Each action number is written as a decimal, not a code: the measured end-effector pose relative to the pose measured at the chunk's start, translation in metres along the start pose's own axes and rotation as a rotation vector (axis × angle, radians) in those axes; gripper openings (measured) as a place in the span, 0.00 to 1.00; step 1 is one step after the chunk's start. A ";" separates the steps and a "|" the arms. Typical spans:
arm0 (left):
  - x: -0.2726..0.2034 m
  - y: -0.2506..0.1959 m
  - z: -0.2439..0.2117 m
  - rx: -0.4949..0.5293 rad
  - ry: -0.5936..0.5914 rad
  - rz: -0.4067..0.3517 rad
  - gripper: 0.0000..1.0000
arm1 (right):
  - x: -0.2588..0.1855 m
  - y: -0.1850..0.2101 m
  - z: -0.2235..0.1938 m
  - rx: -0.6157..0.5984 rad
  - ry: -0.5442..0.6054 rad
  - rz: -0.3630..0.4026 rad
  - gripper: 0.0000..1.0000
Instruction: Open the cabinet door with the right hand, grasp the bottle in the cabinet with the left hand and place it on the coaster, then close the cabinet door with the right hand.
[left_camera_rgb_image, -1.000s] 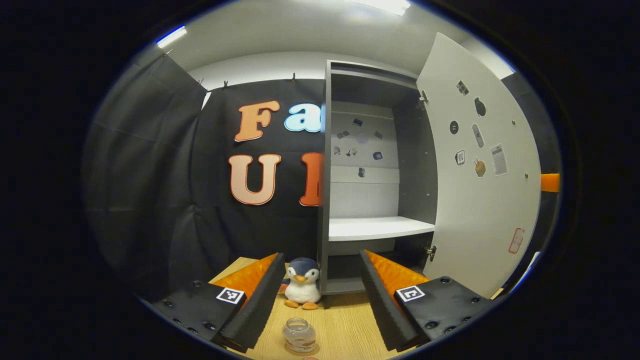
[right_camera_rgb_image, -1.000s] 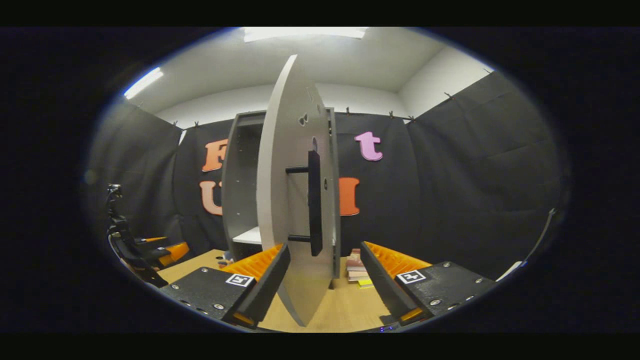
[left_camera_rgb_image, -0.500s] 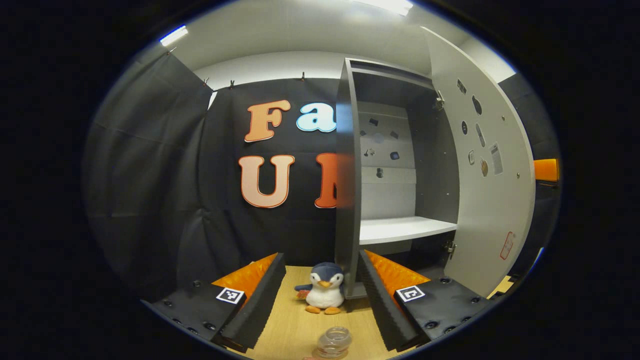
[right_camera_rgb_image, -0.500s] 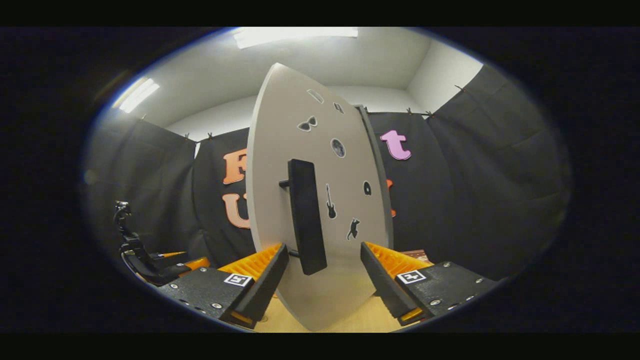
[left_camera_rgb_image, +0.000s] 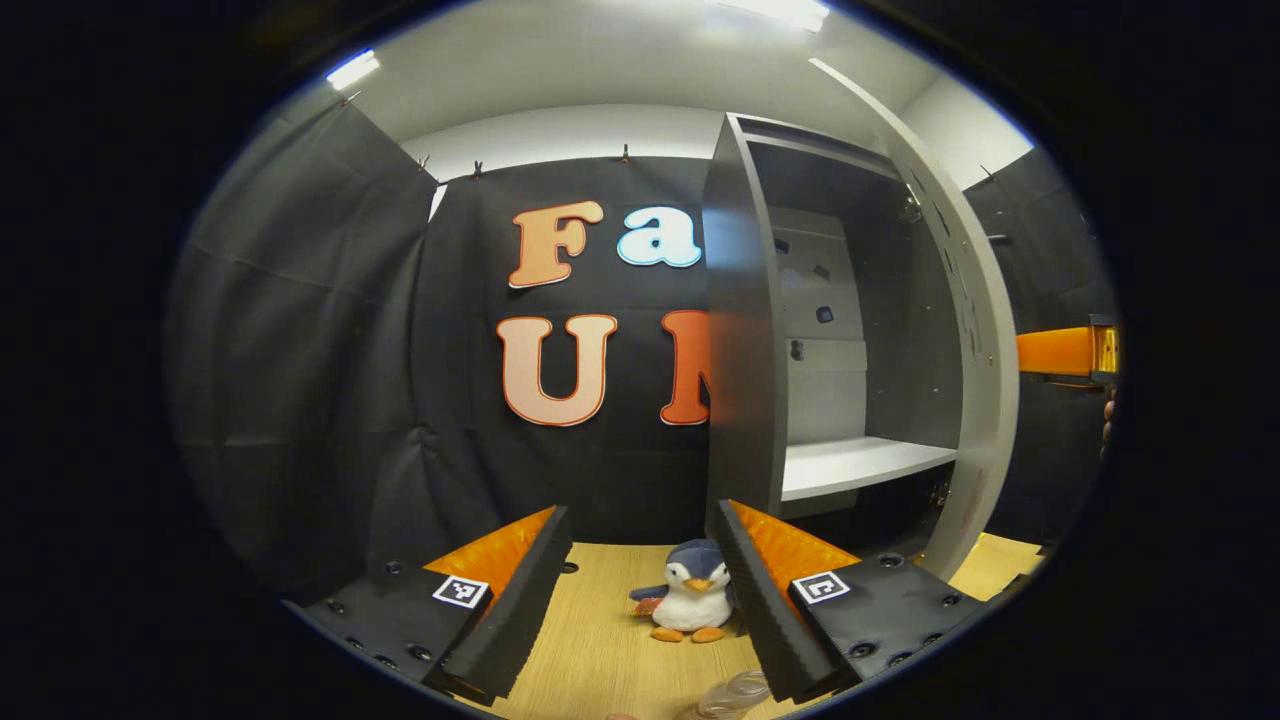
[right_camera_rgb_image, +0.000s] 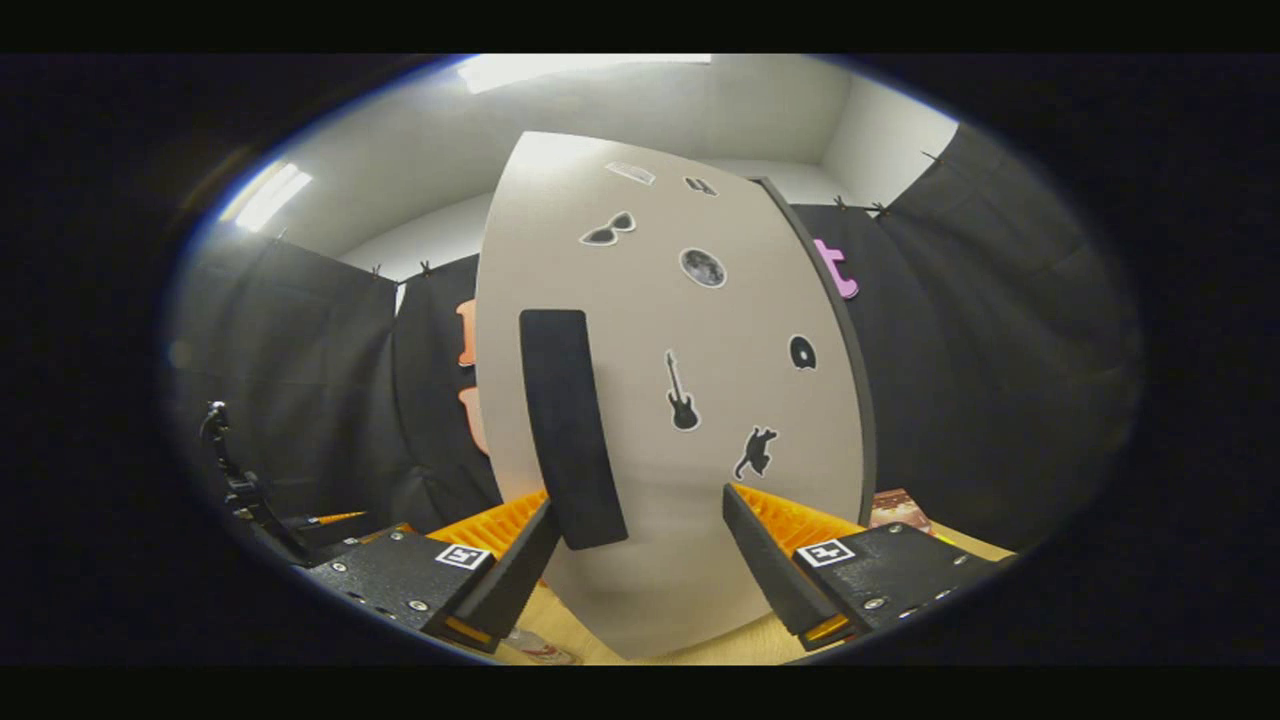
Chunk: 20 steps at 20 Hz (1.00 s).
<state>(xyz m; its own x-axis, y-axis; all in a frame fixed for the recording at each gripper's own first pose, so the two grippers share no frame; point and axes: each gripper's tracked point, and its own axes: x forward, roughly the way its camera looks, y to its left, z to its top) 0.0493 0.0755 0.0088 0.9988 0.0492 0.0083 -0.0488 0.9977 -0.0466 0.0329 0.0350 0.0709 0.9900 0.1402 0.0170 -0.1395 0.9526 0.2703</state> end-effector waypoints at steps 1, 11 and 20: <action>0.000 0.004 -0.003 -0.005 0.007 0.002 0.94 | 0.008 0.004 -0.003 -0.002 0.009 0.002 0.96; 0.025 0.038 -0.021 -0.023 0.046 -0.017 0.95 | 0.041 0.020 -0.014 0.011 0.016 0.019 0.93; 0.040 0.047 -0.036 -0.054 0.071 -0.064 0.94 | 0.057 0.024 -0.023 0.025 0.020 -0.012 0.96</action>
<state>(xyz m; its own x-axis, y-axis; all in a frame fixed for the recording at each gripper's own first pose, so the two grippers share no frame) 0.0875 0.1223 -0.0288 0.9981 -0.0201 -0.0576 0.0142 0.9947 -0.1020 0.0858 0.0718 0.0564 0.9910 0.1339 -0.0055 -0.1264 0.9474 0.2940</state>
